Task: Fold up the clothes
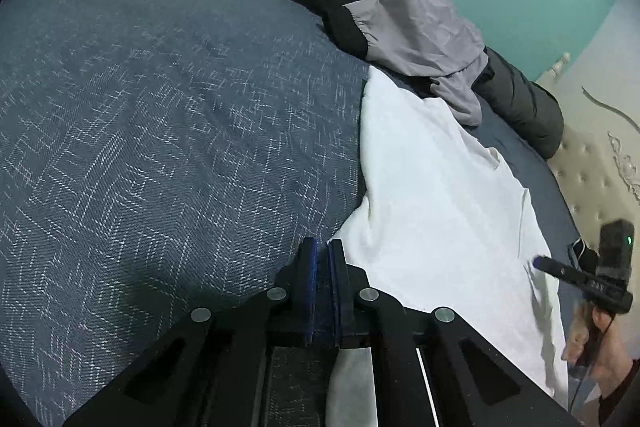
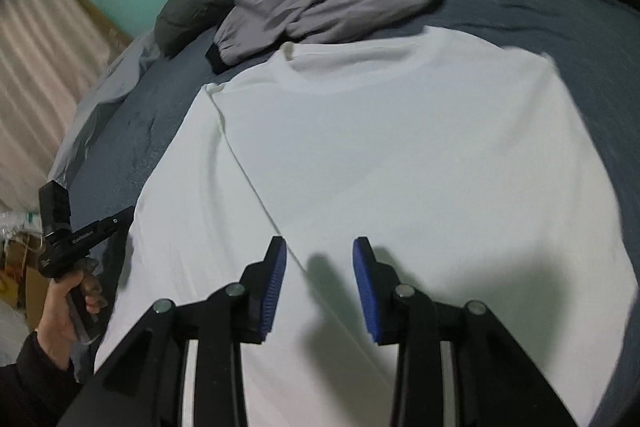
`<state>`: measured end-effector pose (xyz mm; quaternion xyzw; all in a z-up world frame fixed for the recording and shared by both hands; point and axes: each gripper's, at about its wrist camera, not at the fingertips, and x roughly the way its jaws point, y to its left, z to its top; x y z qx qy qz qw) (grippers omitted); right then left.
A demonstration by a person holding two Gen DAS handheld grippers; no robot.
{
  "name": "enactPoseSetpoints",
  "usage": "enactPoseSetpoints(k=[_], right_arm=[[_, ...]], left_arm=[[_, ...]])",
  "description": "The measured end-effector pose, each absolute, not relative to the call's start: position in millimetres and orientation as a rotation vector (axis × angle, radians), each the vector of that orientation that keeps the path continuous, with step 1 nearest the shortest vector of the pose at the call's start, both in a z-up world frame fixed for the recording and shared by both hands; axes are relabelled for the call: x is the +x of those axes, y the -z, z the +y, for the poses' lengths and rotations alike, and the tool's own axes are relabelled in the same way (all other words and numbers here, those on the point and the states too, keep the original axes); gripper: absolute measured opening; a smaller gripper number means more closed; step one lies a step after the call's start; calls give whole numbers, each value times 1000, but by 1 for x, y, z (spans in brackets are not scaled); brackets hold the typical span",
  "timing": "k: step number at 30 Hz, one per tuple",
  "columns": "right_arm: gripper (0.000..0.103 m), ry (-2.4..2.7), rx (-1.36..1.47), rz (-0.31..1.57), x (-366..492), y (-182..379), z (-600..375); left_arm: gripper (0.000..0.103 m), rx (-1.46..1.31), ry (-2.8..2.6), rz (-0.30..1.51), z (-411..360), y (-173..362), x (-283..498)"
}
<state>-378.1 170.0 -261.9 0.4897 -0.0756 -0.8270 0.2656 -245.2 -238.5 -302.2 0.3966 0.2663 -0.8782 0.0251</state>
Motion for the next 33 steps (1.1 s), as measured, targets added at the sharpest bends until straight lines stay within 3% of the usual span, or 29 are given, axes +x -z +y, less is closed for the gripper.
enactPoseSetpoints(k=[6, 8, 10, 13, 18, 25, 30, 32, 33], right_arm=[[34, 2127, 1353, -92, -400, 273, 121], [24, 2107, 1366, -66, -402, 276, 111], [8, 2112, 1390, -69, -404, 278, 109], [1, 2126, 1392, -137, -405, 277, 118], [1, 2175, 1325, -237, -400, 267, 137], [1, 2223, 1322, -173, -398, 271, 133], [2, 2274, 1301, -248, -397, 265, 154], [7, 2236, 1307, -240, -392, 265, 159], [15, 2218, 1308, -231, -388, 266, 161]], left_arm=[[6, 1232, 2714, 825, -238, 303, -247], [6, 1233, 2715, 830, -239, 304, -247], [6, 1234, 2715, 835, -239, 304, -247], [6, 1234, 2715, 842, -240, 304, -246], [6, 1237, 2717, 840, -241, 304, -246], [6, 1237, 2716, 838, -242, 304, -246], [6, 1241, 2716, 841, -243, 304, -246], [6, 1240, 2715, 846, -243, 304, -246], [6, 1240, 2714, 844, -243, 303, -246]])
